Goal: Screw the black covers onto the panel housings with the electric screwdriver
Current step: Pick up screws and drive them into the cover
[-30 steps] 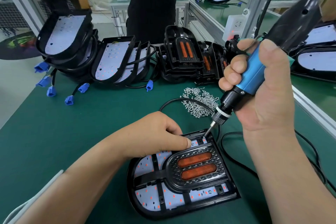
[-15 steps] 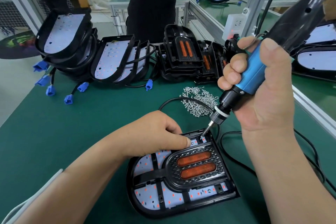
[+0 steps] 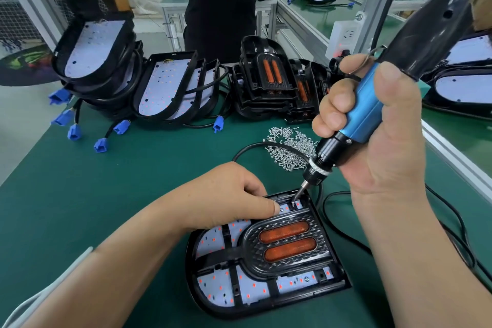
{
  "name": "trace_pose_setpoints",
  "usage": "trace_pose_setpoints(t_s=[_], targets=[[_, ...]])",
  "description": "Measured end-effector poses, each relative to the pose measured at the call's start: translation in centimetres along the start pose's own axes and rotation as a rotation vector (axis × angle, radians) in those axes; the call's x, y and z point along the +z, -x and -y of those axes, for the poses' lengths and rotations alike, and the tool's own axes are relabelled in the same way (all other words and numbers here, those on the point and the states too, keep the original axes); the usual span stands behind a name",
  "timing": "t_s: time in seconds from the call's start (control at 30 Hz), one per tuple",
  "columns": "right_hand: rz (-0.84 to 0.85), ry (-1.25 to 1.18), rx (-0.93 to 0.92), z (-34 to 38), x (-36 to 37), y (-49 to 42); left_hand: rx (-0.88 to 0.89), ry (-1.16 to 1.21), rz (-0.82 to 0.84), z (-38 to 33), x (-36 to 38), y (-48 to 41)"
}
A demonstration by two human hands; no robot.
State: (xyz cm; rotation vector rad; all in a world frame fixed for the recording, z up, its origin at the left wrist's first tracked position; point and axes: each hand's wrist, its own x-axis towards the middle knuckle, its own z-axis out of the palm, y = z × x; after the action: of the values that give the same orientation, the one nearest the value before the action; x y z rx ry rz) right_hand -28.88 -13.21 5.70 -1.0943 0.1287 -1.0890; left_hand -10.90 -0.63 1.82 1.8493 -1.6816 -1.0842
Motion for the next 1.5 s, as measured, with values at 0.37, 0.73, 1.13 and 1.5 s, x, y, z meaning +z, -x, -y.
trace_pose_setpoints(t_s=[0.37,0.73,1.13,1.5], targets=[[0.035,0.009,-0.018,0.01,-0.13,0.09,-0.004,0.001,-0.001,0.31,-0.02,-0.18],[0.095,0.04,0.006,0.06,0.05,0.31,-0.005,0.015,-0.006,0.14,0.11,-0.13],[0.09,0.031,0.003,-0.2,0.32,0.3,-0.017,0.001,-0.007,-0.04,0.22,-0.1],[0.047,0.058,-0.044,-0.28,0.61,0.58,-0.026,0.002,0.003,-0.18,0.25,-0.13]])
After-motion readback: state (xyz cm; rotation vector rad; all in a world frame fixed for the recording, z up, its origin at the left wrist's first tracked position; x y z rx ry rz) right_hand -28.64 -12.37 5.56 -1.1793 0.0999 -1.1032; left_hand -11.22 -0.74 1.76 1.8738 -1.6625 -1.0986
